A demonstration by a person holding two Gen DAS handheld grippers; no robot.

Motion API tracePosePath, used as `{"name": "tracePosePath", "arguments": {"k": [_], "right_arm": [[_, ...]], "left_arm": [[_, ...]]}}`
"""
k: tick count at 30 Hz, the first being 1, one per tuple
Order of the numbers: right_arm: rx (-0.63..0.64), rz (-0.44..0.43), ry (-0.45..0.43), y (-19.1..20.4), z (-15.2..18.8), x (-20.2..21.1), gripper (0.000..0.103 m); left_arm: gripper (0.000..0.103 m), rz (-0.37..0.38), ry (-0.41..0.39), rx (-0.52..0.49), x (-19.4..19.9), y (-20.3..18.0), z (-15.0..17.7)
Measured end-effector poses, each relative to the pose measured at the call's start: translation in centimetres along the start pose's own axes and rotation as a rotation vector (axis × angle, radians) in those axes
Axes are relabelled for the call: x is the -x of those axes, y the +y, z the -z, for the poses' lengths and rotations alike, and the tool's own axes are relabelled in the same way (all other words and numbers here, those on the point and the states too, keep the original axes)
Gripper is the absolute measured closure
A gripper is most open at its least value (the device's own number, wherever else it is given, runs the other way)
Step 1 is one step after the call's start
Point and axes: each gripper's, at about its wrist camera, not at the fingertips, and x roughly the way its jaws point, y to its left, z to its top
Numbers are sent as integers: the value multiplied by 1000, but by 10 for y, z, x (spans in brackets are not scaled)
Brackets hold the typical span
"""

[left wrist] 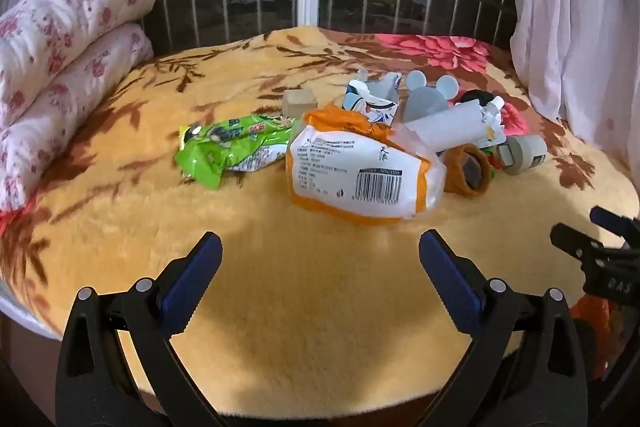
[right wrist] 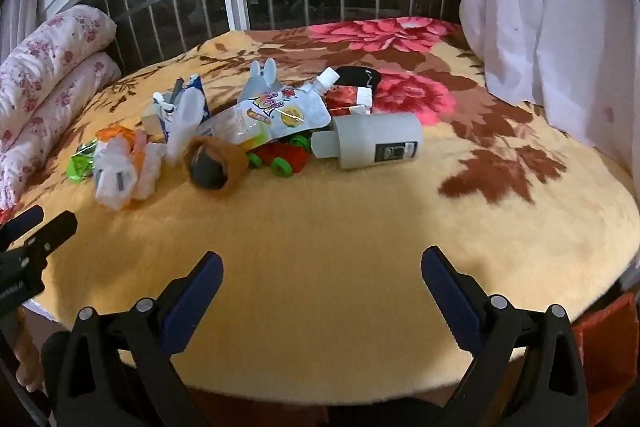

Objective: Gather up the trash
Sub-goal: 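Move both grippers toward the trash pile on the bed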

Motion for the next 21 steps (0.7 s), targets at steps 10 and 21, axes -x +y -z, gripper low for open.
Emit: {"name": "tracePosePath", "arguments": {"k": [10, 21], "right_arm": [[63, -34, -24, 22, -16, -16, 5], [68, -38, -2, 33, -6, -24, 5]], "left_arm": [[7, 35, -28, -1, -13, 10, -4], [7, 45, -18, 78, -13, 29, -1]]}}
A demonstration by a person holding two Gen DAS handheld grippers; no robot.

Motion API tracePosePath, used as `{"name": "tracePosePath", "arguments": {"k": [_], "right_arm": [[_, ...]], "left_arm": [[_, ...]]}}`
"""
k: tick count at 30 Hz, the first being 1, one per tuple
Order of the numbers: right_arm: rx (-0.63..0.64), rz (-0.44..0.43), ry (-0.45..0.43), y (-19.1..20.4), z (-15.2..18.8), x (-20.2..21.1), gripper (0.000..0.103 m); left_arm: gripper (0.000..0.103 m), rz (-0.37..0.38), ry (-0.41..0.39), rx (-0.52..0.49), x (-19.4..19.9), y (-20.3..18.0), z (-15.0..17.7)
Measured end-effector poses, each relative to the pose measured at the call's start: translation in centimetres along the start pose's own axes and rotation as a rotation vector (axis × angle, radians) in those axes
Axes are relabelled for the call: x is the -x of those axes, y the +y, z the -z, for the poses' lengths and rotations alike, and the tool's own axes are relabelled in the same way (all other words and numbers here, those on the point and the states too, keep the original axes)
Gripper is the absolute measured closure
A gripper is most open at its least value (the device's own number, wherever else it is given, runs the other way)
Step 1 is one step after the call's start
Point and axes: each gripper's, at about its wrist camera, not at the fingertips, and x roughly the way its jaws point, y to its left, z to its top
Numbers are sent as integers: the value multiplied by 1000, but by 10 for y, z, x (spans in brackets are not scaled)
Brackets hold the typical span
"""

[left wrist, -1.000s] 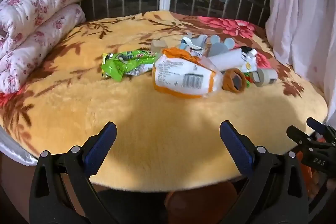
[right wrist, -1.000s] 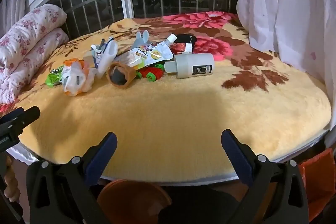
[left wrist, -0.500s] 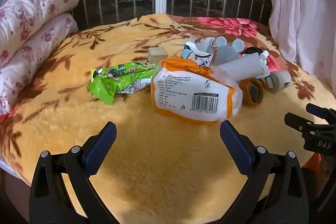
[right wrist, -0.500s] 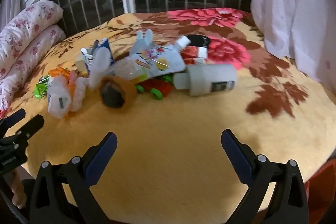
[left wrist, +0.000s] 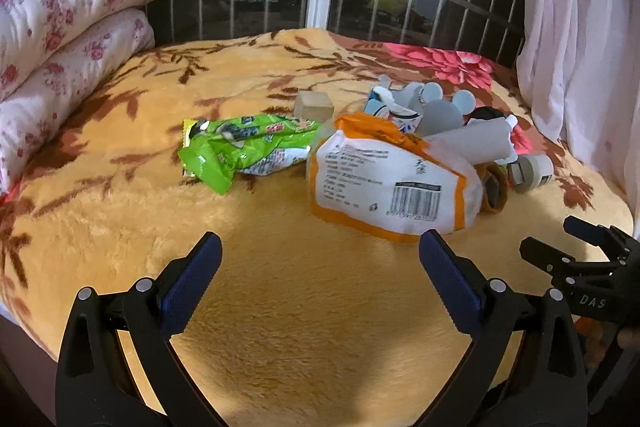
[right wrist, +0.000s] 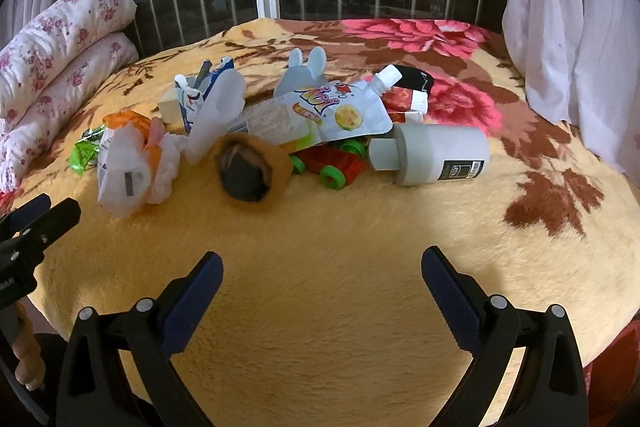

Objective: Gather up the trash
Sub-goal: 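Move both grippers toward the trash pile on the bed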

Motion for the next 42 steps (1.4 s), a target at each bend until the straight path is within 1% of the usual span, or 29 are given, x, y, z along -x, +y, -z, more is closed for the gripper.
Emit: {"name": "tracePosePath", "arguments": {"k": [3, 9, 30, 42], "right_arm": [[5, -15, -3, 3, -1, 0, 5], [16, -32, -8, 8, -6, -1, 5], [19, -24, 1, 13, -13, -16, 5], [38, -25, -8, 25, -26, -30, 5]], "left_arm": [[7, 5, -8, 14, 3, 4, 1], [7, -9, -16, -16, 5, -1, 4], [7, -7, -21, -16, 6, -1, 3], [7, -4, -16, -15, 6, -3, 3]]}}
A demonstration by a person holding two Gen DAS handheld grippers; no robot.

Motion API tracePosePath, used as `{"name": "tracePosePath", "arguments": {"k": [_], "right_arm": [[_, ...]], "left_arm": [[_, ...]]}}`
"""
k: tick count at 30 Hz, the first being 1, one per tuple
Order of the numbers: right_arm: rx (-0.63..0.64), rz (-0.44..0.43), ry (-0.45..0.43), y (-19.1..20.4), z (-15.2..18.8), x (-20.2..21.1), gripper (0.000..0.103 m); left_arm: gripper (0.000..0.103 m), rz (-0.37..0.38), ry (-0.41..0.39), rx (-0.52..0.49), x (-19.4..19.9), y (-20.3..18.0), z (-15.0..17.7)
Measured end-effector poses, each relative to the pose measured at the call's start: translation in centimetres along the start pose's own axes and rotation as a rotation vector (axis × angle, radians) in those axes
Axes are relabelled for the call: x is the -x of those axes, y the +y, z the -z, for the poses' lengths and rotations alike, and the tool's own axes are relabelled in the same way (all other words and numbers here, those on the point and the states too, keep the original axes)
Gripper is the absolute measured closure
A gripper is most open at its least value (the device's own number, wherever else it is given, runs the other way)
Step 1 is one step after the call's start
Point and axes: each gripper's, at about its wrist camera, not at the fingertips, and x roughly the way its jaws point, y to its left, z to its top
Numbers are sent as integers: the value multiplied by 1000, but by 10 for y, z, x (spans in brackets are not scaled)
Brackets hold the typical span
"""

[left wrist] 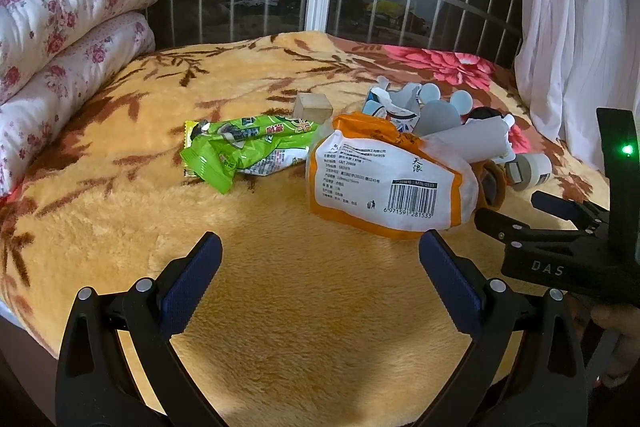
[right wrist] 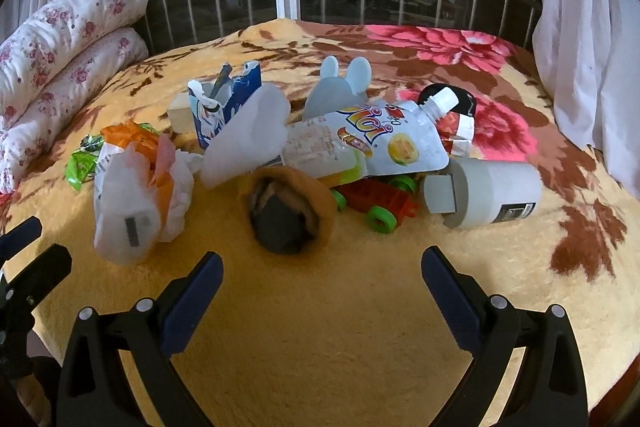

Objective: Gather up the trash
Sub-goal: 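Move both grippers toward the trash pile on the bed, then grasp the brown round cup with the right gripper while the left grasps the white-orange bag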

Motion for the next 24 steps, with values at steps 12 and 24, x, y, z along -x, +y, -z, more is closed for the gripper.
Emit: {"name": "tracePosePath", "arguments": {"k": [12, 24], "right_arm": [[-15, -9, -7, 0, -8, -10, 5], [48, -37, 23, 23, -23, -26, 26]], "left_arm": [[7, -12, -12, -1, 0, -1, -1], [7, 0, -6, 20, 1, 11, 1]]}}
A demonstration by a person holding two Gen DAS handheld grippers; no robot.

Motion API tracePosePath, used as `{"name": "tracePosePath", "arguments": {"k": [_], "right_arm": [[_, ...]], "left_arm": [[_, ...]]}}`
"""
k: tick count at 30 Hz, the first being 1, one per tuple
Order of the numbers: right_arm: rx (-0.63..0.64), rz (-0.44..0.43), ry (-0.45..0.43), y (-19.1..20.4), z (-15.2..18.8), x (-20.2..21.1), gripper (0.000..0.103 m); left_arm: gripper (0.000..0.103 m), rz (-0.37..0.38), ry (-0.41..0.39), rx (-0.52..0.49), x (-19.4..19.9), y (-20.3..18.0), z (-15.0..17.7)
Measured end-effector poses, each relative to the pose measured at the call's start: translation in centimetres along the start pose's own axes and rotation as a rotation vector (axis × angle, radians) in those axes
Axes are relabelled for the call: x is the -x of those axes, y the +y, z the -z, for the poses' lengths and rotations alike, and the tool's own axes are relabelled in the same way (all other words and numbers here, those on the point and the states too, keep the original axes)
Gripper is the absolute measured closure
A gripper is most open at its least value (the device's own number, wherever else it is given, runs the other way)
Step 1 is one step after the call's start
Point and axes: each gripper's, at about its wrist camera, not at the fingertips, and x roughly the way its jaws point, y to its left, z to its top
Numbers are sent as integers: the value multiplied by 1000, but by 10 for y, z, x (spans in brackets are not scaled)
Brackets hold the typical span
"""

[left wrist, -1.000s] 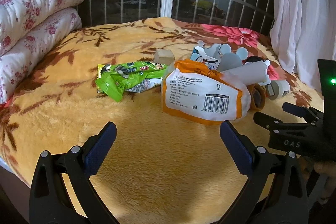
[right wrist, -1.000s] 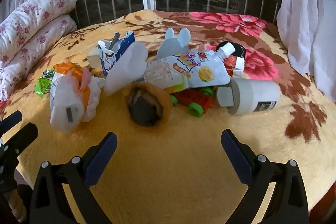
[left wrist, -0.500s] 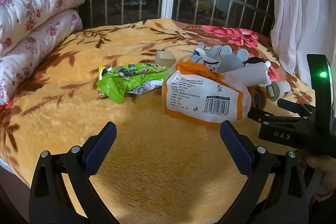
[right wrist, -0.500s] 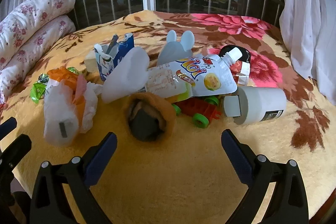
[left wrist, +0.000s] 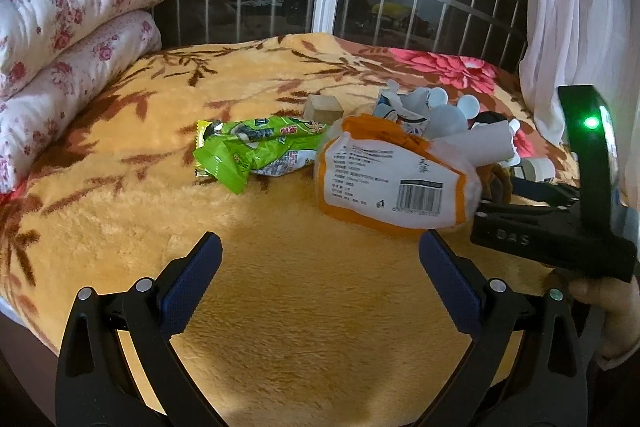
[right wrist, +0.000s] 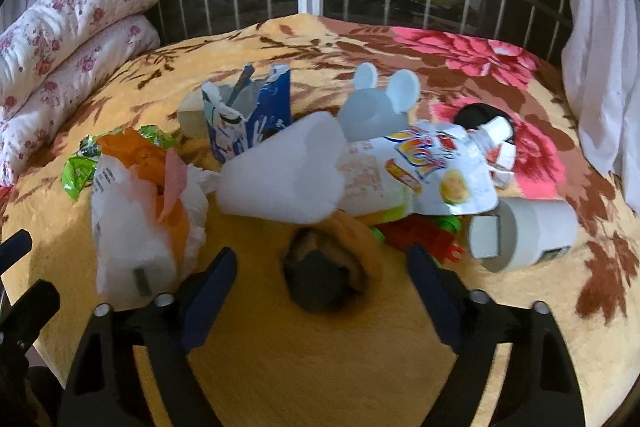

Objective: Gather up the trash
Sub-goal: 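Grasp the brown round cup with the right gripper while the left grasps the white-orange bag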

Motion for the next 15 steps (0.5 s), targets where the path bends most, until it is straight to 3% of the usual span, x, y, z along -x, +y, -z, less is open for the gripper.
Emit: {"name": "tracePosePath", "arguments": {"k": [3, 5, 8, 15], "right_arm": [[-2, -7, 21, 3, -4, -8, 39], [-2, 15, 29, 4, -4, -13, 58], [-27, -6, 40, 0, -1, -19, 67], [-60, -52, 24, -8, 10, 2, 71]], "left_arm": [[7, 10, 5, 13, 0, 3, 0], [7, 10, 3, 14, 0, 5, 0], [7, 1, -5, 7, 1, 5, -1], [7, -4, -3, 18, 0, 7, 0]]}}
